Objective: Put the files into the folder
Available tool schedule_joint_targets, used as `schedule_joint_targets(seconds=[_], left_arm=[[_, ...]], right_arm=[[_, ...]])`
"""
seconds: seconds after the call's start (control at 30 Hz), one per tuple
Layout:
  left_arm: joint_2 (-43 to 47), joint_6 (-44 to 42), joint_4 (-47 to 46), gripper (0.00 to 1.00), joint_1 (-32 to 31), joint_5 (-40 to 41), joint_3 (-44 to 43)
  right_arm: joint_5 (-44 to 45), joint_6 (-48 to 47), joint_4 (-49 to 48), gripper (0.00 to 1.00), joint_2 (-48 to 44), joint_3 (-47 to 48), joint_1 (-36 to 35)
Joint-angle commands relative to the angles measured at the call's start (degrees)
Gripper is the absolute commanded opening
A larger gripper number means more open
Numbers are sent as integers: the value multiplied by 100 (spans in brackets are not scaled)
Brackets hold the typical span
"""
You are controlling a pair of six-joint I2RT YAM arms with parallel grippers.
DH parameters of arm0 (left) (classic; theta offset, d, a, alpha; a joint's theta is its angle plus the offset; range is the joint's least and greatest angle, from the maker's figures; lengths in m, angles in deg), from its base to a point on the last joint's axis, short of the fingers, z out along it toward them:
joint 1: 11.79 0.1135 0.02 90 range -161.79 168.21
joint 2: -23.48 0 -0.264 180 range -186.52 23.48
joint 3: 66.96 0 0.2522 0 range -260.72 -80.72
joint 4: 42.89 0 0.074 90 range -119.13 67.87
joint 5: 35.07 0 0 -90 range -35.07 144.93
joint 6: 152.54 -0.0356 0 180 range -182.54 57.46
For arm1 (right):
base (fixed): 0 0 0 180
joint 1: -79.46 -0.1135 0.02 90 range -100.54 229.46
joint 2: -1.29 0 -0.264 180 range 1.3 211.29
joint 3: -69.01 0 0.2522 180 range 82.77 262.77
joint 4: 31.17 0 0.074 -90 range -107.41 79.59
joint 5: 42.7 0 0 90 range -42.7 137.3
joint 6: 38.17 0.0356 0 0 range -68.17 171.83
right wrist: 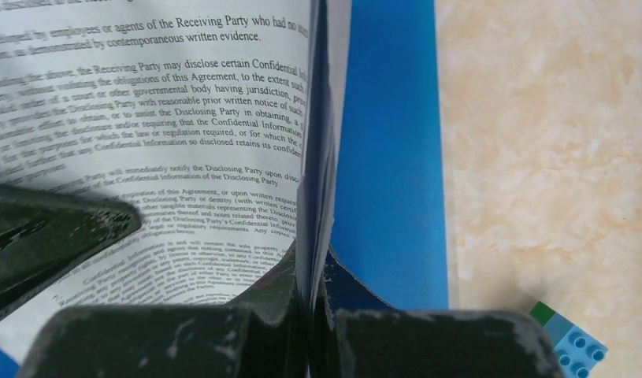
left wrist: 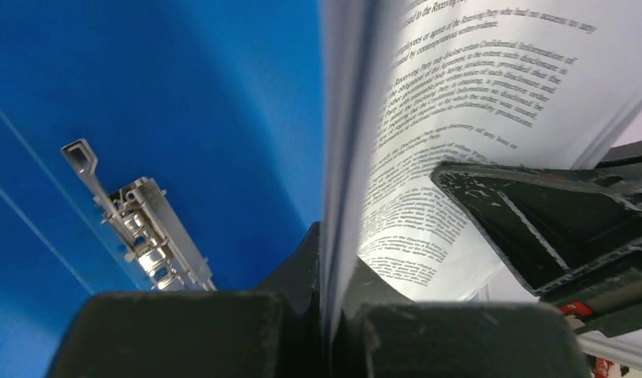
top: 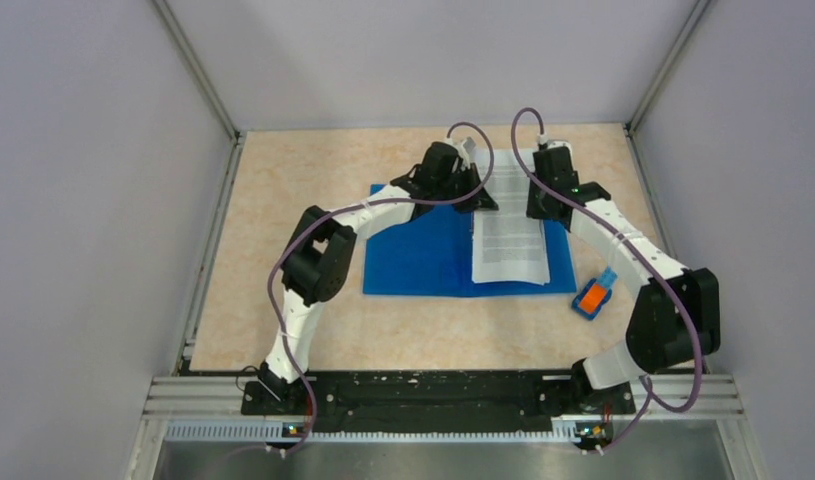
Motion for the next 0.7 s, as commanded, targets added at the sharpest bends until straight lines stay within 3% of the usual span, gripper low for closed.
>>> schedule_joint_targets(seconds=[0.0, 0.13, 0.23, 0.67], left_arm=[[-315, 113, 95, 0, -91, 530, -522], [-546, 153, -94, 5, -167, 750, -513], [-655, 130, -275, 18, -209, 777, -531], [-811, -311, -204, 19, -241, 1131, -648]], right_arm=[[761, -222, 77, 0, 339, 184, 245], [1044, -368, -32, 0, 627, 152, 371], [1322, -649, -195, 0, 844, 139, 458], [701, -784, -851, 0, 1437, -34, 599]])
